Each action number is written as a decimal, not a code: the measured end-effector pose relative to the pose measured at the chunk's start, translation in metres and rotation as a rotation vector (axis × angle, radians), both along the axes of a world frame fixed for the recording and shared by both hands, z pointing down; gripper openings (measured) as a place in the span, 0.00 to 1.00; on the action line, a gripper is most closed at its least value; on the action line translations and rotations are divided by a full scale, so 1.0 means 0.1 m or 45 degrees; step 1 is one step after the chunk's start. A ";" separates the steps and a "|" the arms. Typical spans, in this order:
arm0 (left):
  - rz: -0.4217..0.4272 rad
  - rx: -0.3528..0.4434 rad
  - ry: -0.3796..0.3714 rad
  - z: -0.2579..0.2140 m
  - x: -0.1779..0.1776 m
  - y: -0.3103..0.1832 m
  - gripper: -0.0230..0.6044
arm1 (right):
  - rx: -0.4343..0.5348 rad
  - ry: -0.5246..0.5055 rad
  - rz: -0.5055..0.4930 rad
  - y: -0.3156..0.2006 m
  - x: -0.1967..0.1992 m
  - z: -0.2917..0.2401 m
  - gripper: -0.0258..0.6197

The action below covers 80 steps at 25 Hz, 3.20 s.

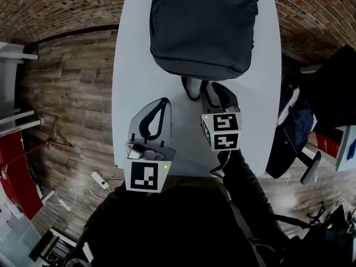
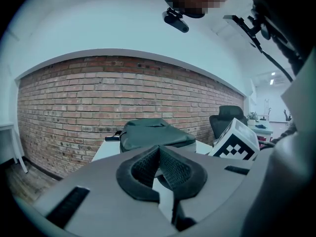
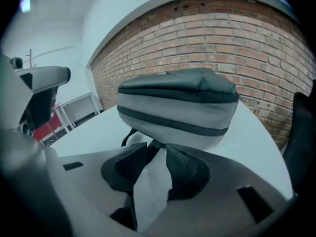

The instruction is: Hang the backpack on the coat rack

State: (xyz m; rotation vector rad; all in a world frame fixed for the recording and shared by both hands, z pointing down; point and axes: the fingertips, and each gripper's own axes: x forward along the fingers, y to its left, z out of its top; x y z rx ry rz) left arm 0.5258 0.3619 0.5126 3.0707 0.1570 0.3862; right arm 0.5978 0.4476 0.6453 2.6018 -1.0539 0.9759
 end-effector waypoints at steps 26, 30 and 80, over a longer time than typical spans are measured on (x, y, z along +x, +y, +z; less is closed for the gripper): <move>0.004 -0.016 0.042 -0.10 0.21 -0.28 0.05 | 0.318 0.453 -0.046 -0.21 0.28 -1.52 0.07; 0.008 -0.011 0.097 -0.32 0.16 -0.16 0.05 | 0.391 0.537 -0.058 -0.09 0.14 -2.02 0.07; 0.123 -0.101 0.453 -2.38 -0.40 0.55 0.11 | 0.807 0.728 -0.426 0.64 -0.77 -3.98 0.07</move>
